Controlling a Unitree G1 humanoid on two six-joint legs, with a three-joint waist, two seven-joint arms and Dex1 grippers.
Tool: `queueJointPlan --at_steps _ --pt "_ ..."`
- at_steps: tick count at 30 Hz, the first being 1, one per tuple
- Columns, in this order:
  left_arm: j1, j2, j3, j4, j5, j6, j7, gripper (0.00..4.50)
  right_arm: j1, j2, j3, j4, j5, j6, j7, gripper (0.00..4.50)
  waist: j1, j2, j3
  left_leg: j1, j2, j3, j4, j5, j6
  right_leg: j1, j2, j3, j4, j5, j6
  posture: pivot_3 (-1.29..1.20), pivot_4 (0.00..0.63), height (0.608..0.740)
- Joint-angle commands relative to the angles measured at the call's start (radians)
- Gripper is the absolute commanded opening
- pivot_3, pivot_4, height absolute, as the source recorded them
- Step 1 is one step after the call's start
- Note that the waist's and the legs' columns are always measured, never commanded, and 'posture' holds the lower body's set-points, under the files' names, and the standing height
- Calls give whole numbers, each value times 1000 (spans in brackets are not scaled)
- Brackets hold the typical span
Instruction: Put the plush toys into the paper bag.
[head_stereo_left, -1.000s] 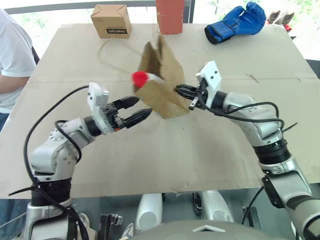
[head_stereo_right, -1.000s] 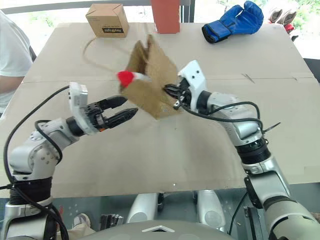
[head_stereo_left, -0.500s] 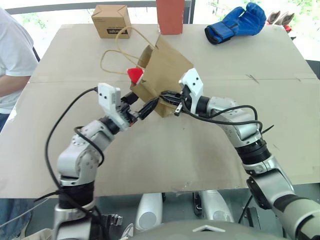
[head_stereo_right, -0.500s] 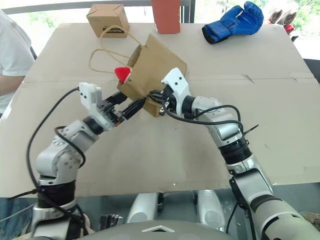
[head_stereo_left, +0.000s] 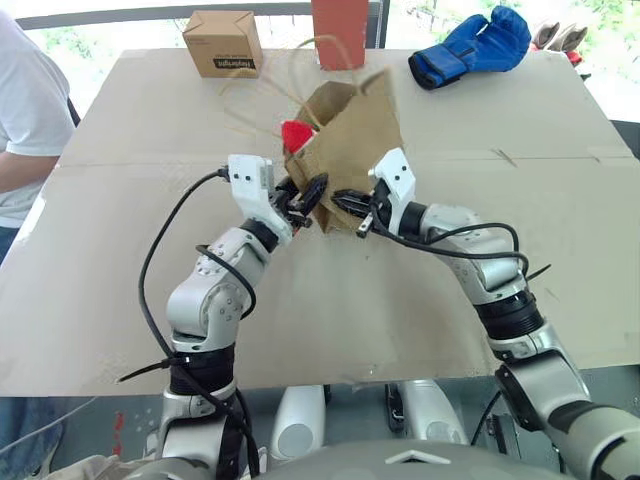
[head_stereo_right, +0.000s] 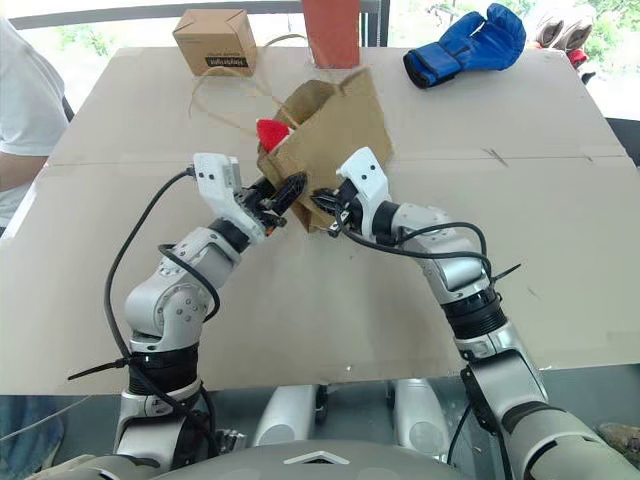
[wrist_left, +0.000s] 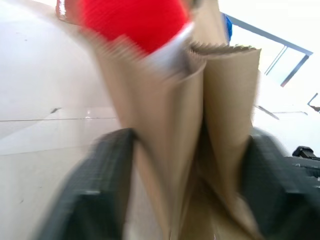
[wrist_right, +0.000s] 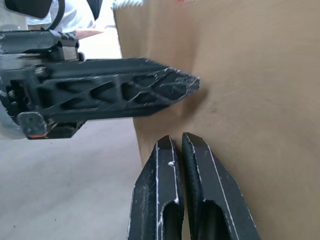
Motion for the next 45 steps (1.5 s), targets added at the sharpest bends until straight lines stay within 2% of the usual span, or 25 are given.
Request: queueJointPlan --at_steps 1,2,4,7,8,11,12,14,17,18,21,25,26,27,28,31,33,38,41,45 --pt "-13 11 -7 -7 4 -46 -52 1091 26 -13 -34 -97 4 -12 -7 0 0 0 0 0 0 0 0 0 0 0 0 0 0 0 0 0 150 740" --pt "-14 29 -10 -2 4 -64 -93 600 50 -13 -55 -137 27 -33 3 0 0 0 0 0 0 0 0 0 0 0 0 0 0 0 0 0 150 740" --pt "-17 67 -12 13 3 -108 -183 52 87 -39 -73 -213 31 -57 9 0 1 0 0 0 0 0 0 0 0 0 0 0 0 0 0 0 150 740" --pt "-56 161 -19 94 27 -212 -362 52 148 -123 -127 -352 89 -35 72 0 2 0 0 -1 0 0 0 0 0 0 0 -1 -1 0 0 0 150 740" --pt "-76 192 -24 133 33 -252 -431 0 169 -155 -147 -395 105 -19 79 547 1 0 0 -1 0 0 0 0 0 0 0 -1 -1 0 0 0 150 740" --pt "-152 267 -49 268 67 -382 -623 0 251 -271 -208 -516 142 14 119 1555 4 0 0 0 0 0 0 0 0 0 0 -1 -1 0 0 0 150 740" --pt "-175 282 -60 312 78 -423 -680 0 275 -305 -225 -544 152 22 129 2092 3 0 0 0 0 0 0 0 0 0 0 -1 -2 0 0 0 150 740" --pt "-273 320 -102 480 129 -586 -866 0 381 -397 -335 -630 205 49 158 2849 8 0 0 0 0 0 0 0 0 0 0 -1 -2 0 0 0 150 740" --pt "-396 340 -162 725 207 -837 -1080 0 503 -483 -457 -711 242 58 169 4284 20 0 0 -2 -1 0 0 0 0 0 0 -2 -3 0 0 0 150 740" --pt "-425 340 -174 797 234 -908 -1119 0 529 -495 -479 -726 256 58 167 4414 19 0 0 -2 0 1 0 0 0 0 0 -1 -3 0 0 0 150 740" --pt "-505 321 -184 984 267 -1049 -1214 0 609 -517 -538 -783 270 55 147 4414 16 0 0 -1 0 2 0 0 0 0 0 0 -3 0 0 0 150 740" --pt "-558 309 -169 1119 261 -1074 -1285 0 674 -528 -571 -842 270 83 91 4414 10 0 0 -1 0 1 1 0 0 0 1 0 -2 0 0 0 150 740" --pt "-557 307 -164 1123 257 -1061 -1285 725 684 -527 -576 -852 273 90 76 4500 8 0 0 -2 0 1 1 0 0 0 1 0 -2 0 0 0 150 740" --pt "-556 305 -159 1128 254 -1054 -1286 928 691 -527 -579 -859 277 97 64 4500 7 0 0 -2 0 1 2 0 0 0 1 0 -2 0 0 0 150 740" --pt "-550 305 -150 1121 249 -1039 -1276 1179 697 -528 -580 -867 281 102 56 4500 6 0 0 -2 0 1 2 0 0 0 1 0 -2 0 0 0 150 740" --pt "-439 358 -80 914 176 -819 -1169 2645 708 -542 -617 -860 299 104 54 4500 -2 0 0 -2 0 0 3 0 0 0 1 0 -1 0 0 0 150 740" --pt "-327 406 -41 739 115 -646 -1121 2645 719 -547 -656 -846 319 99 63 4500 -11 0 0 -2 1 0 2 0 0 0 1 0 -1 0 0 0 150 740" --pt "-71 480 51 409 50 -416 -965 2645 774 -558 -748 -801 357 73 113 4500 -6 0 0 0 2 0 1 0 0 1 1 -1 0 0 0 0 150 740" --pt "172 465 196 162 -40 -247 -780 2645 879 -580 -846 -741 320 -3 219 4500 -1 0 -1 1 3 1 1 0 0 2 -1 1 -2 0 0 0 150 740" --pt "390 456 302 -3 -113 -147 -692 2645 942 -592 -937 -689 337 -40 279 4500 6 0 0 7 4 2 1 0 0 8 -2 1 -2 -2 -1 0 150 740"
